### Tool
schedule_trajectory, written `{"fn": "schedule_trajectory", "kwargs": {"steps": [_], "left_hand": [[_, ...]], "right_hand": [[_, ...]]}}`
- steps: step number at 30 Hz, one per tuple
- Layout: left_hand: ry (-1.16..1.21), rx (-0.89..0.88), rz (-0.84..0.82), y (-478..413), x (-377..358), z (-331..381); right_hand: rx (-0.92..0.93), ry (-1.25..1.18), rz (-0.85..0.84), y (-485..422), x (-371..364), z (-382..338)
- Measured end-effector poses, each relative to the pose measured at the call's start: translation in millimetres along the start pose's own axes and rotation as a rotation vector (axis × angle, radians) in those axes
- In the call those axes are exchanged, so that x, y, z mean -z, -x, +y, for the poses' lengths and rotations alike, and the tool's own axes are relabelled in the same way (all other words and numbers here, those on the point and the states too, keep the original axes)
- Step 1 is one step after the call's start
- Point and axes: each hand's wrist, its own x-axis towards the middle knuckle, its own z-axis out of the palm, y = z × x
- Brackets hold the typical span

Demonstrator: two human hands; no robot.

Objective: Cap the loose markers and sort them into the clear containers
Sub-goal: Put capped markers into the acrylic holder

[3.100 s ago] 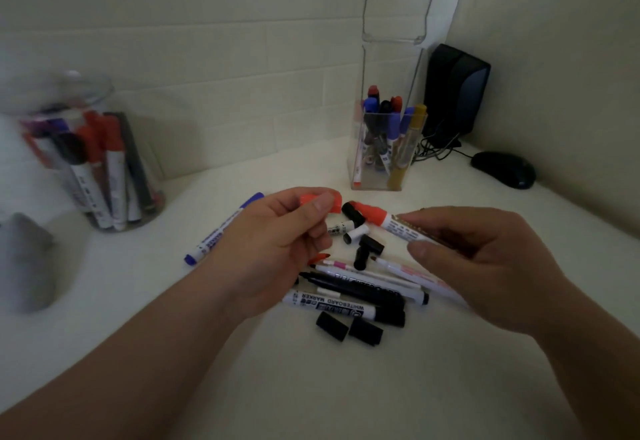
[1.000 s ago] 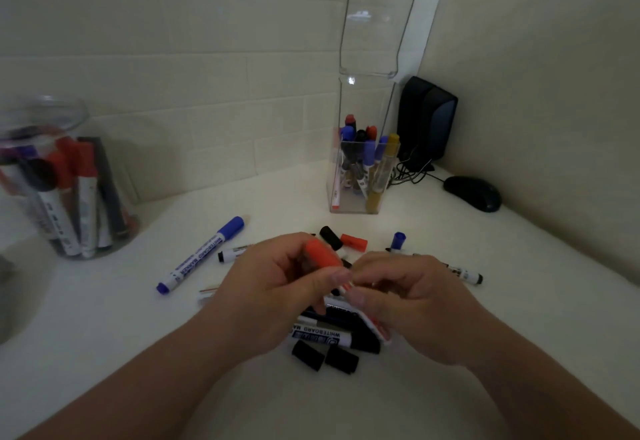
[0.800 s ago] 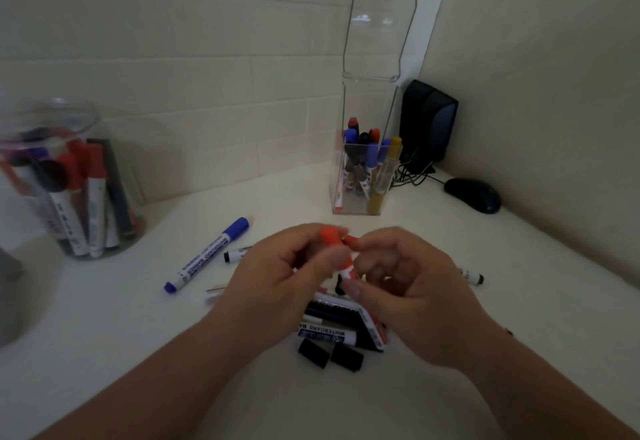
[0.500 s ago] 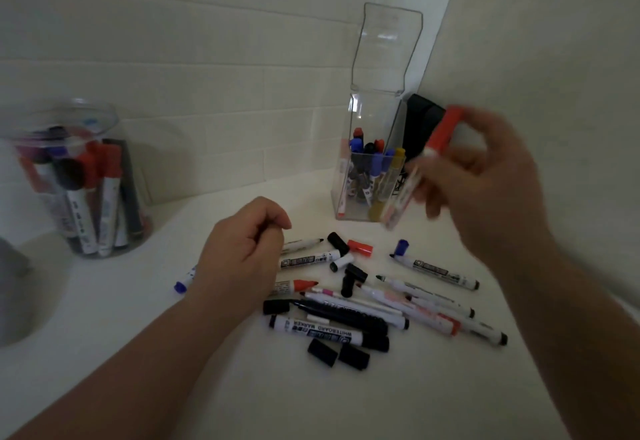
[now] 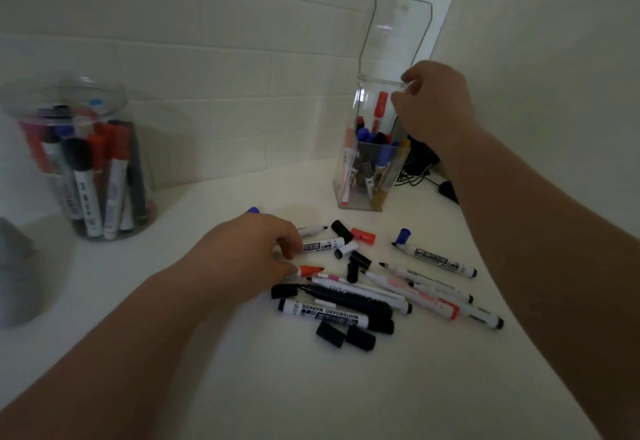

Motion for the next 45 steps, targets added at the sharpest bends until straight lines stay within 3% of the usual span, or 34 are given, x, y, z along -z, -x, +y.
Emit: {"fn": "schedule_trajectory", "kwargs": {"steps": [3, 8, 10, 13, 17, 20, 23, 26, 28, 30, 37, 45], "left_hand": [[-0.052, 0.036, -0.034, -0.1, 0.8, 0.9], [-0.108, 0.057, -0.089, -1.4, -2.9, -0.2], [-0.104, 0.045, -0.048, -1.6, -4.0, -1.5], [0.069, -0.019, 0.147, -2.3, 1.1, -4.5], [0.308, -0.05, 0.315, -1.5, 7.0, 0.7], [0.461, -0.031, 0.289, 0.7, 2.7, 6.4], [0.538, -0.039, 0.227, 2.9, -3.3, 14.9], [0.511, -0.09, 0.233, 4.9, -11.2, 23.0], [0.462, -0.138, 0.261, 5.1, -14.4, 28.0], [0.409, -0.175, 0.278, 5.0, -17.2, 30.9], [0.322, -0.235, 0.322, 4.3, -20.0, 31.3], [0.303, -0.275, 0.262, 5.9, -21.0, 37.5]], "right_hand": [[0.116, -0.043, 0.017, 35.9, 14.6, -14.0], [0.148, 0.317, -0.69, 96.6, -6.9, -19.5], [0.103, 0.407, -0.789, 104.8, -19.6, -16.8], [0.08, 0.438, -0.846, 110.7, -30.4, -14.4], [0.1, 0.461, -0.848, 119.3, -37.9, -17.8], [0.075, 0.397, -0.809, 122.1, -36.5, -15.6], [0.018, 0.211, -0.613, 120.9, -12.3, -9.7], [-0.193, -0.35, -0.422, 128.0, 25.0, -8.2], [-0.399, -0.811, -0.449, 142.0, 40.3, -8.9], [-0.473, -0.988, -0.463, 158.1, 38.8, -1.5], [-0.417, -0.979, -0.419, 175.9, 29.5, 17.4], [-0.324, -1.026, -0.567, 186.8, 25.3, 6.4]]}}
